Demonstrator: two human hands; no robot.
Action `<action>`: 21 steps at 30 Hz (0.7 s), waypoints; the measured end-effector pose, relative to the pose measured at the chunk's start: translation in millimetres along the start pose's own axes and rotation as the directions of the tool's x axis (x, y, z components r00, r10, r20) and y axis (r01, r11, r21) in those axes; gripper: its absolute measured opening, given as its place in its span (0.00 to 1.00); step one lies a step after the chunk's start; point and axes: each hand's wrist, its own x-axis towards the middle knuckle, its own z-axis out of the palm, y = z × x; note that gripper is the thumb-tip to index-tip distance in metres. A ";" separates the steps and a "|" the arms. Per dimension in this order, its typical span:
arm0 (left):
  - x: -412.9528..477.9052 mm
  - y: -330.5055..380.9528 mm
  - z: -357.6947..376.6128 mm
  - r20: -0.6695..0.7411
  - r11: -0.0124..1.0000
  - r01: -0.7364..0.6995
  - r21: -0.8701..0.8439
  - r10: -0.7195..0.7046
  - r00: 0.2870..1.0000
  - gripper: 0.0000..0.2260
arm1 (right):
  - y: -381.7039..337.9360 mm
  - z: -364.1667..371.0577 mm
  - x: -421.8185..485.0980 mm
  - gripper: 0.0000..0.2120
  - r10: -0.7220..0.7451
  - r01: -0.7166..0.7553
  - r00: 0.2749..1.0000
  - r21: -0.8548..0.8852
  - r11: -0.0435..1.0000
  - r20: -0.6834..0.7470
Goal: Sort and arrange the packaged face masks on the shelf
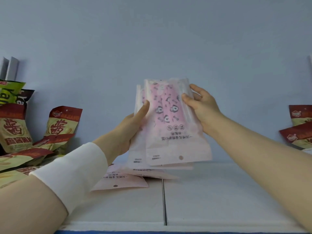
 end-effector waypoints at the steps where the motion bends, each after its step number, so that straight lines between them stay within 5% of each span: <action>1: -1.6 1.5 2.6 0.030 1.000 -0.003 -0.024 0.003 1.000 0.31 | 2.0 7.8 -3.2 0.26 -0.005 0.005 1.000 -0.004 1.000 0.012; 4: -5.1 6.8 1.5 0.022 0.996 -0.002 -0.084 0.004 1.000 0.17 | 5.1 28.7 -9.4 0.26 -0.026 0.026 1.000 -0.069 0.997 0.003; 7: 1.8 10.5 -25.5 -0.186 0.995 -0.013 -0.100 -0.006 0.982 0.11 | 16.7 38.9 -12.9 0.25 0.099 -0.121 0.991 -0.266 0.956 -0.095; 10: 5.5 9.3 -54.4 -0.377 0.981 -0.018 -0.192 -0.057 0.924 0.19 | 37.7 38.8 -36.1 0.29 0.421 -0.313 0.907 -0.681 0.662 -0.008; 13: 6.9 1.6 -63.1 -0.453 0.982 -0.039 -0.183 -0.049 0.890 0.15 | 54.9 44.4 -57.5 0.32 0.710 -0.241 0.689 -0.877 0.414 0.146; 15: 8.8 -0.9 -60.9 -0.458 0.981 -0.047 -0.188 -0.045 0.888 0.10 | 63.0 49.8 -60.8 0.32 0.740 -0.160 0.655 -0.929 0.332 0.152; 18: 7.9 -1.0 -56.1 -0.451 0.979 -0.069 -0.190 -0.025 0.892 0.09 | 76.7 55.2 -52.0 0.18 0.701 -0.214 0.702 -0.900 0.380 0.129; 21: 5.9 0.0 -53.3 -0.469 0.979 -0.082 -0.186 -0.016 0.883 0.11 | 74.6 54.3 -47.9 0.18 0.762 -0.378 0.644 -0.838 0.394 0.067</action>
